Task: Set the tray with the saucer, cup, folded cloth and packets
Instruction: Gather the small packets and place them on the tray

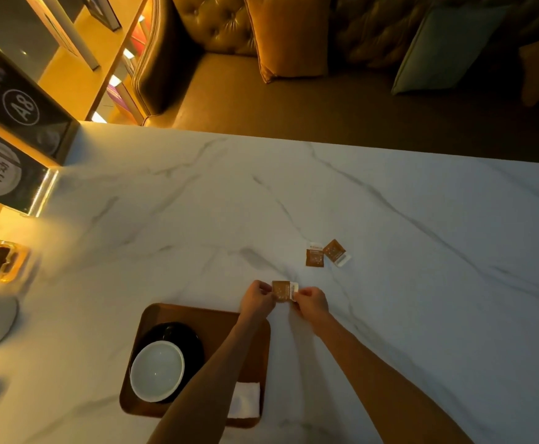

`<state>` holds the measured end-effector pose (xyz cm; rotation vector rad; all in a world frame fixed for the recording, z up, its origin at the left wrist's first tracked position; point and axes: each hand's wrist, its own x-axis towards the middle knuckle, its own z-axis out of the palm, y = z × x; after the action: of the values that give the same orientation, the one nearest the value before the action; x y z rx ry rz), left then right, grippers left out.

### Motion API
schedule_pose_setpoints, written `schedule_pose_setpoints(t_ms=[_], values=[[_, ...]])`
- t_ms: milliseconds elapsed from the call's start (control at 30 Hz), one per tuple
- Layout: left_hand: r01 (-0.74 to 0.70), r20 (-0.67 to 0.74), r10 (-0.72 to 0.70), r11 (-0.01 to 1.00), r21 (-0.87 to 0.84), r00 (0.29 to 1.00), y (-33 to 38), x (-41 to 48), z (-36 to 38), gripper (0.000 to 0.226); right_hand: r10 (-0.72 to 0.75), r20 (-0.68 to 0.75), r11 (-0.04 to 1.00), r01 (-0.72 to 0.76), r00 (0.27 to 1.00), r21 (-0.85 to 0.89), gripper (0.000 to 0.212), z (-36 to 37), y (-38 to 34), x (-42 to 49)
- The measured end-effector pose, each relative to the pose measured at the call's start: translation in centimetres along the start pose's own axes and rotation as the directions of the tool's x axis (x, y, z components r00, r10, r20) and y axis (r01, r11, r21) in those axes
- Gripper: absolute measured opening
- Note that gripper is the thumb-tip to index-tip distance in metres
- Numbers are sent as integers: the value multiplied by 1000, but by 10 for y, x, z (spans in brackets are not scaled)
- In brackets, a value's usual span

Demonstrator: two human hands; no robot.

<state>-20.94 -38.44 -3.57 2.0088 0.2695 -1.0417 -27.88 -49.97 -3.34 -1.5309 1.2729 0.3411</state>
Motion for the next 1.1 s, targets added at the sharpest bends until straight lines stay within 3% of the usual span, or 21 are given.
schedule_pose_setpoints(t_ms=[167, 400, 633, 800, 867, 933, 1000, 1100], values=[[7, 64, 0, 994, -111, 998, -5, -17, 3, 20, -172, -13, 984, 172, 985, 42, 8, -22, 7, -12], [5, 220, 43, 977, -213, 974, 3, -44, 3, 23, -293, -66, 955, 295, 954, 21, 2, -43, 14, -31], [-18, 509, 119, 980, -199, 853, 1, -44, -6, 36, -416, 280, 844, 482, 865, -234, 4, -62, -23, -31], [3, 454, 141, 953, -303, 880, -1, -31, 0, 26, -407, 378, 781, 531, 832, -328, 6, -56, -49, -17], [22, 399, 135, 931, -365, 907, -2, -24, 1, 25, -418, 283, 786, 500, 863, -365, 9, -54, -55, -6], [58, 343, 113, 891, -450, 933, -3, -16, 0, 24, -433, 70, 818, 424, 899, -388, 13, -53, -58, 8], [102, 312, 79, 846, -523, 947, -3, -7, -2, 23, -349, -121, 889, 287, 929, -358, 18, -53, -60, 22], [174, 325, 34, 789, -589, 945, -3, 3, -6, 24, -183, -232, 940, 101, 955, -325, 32, -49, -58, 36]])
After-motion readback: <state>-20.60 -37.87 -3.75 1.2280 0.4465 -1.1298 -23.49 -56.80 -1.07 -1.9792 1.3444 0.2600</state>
